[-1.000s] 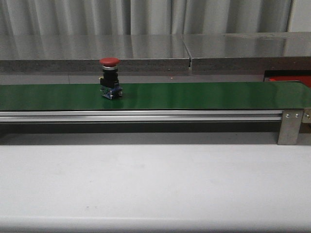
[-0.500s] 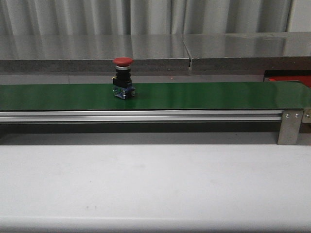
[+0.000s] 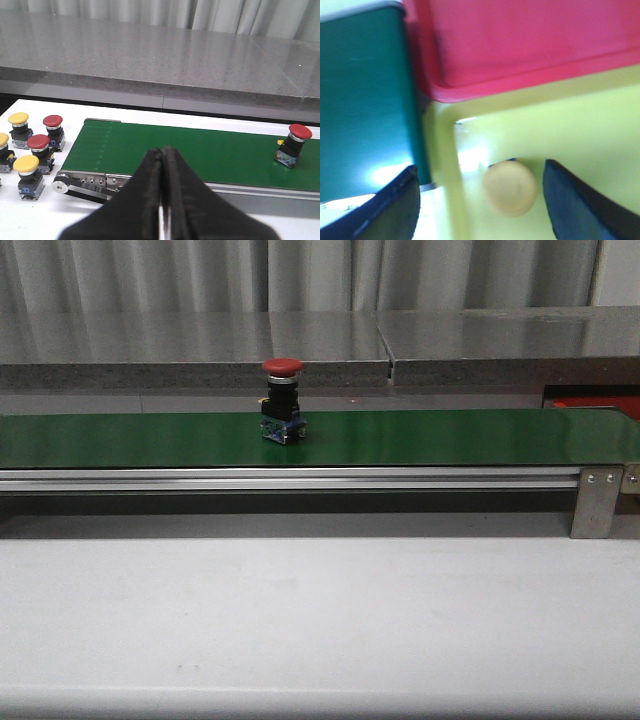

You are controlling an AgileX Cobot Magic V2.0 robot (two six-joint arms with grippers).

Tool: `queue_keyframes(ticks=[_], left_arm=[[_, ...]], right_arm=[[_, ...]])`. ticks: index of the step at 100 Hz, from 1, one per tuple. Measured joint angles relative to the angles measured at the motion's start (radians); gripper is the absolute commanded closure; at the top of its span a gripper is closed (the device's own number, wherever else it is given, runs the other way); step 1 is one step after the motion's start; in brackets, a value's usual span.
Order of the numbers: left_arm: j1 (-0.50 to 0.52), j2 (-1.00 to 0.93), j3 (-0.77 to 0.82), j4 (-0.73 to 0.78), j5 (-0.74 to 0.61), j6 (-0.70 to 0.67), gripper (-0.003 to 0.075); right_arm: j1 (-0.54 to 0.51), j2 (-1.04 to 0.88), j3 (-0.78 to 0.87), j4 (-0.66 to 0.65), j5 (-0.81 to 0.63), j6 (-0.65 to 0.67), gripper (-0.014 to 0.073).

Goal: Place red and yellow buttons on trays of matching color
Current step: 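Carry the yellow button to the yellow tray and release it, then grasp the red button on the belt with the right gripper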

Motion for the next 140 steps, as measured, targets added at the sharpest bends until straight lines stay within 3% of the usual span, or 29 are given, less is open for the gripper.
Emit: queue_keyframes(ticks=[27,48,62,99,140], left_arm=[[0.0,0.0,0.0,0.0,0.0,0.0,0.0739],[0.0,0.0,0.0,0.0,0.0,0.0,0.0739],[0.0,0.0,0.0,0.0,0.0,0.0,0.0739],[0.0,0.0,0.0,0.0,0.0,0.0,0.0739],[0.0,0.0,0.0,0.0,0.0,0.0,0.0739]], right_arm=[[0.211,-0.12,0.0,0.0,0.044,-0.12,0.0069],[0.432,-0.102,-0.008,0.0,0.055,-0.184,0.0069],[0.524,-0.039,-0.083,0.0,0.093,-0.189,0.0069],[0.623,0.228,-0.383,0.01,0.225,-0.191,0.0069],[0.634,0.385,-0.54,0.048,0.25,-0.191,0.0069]])
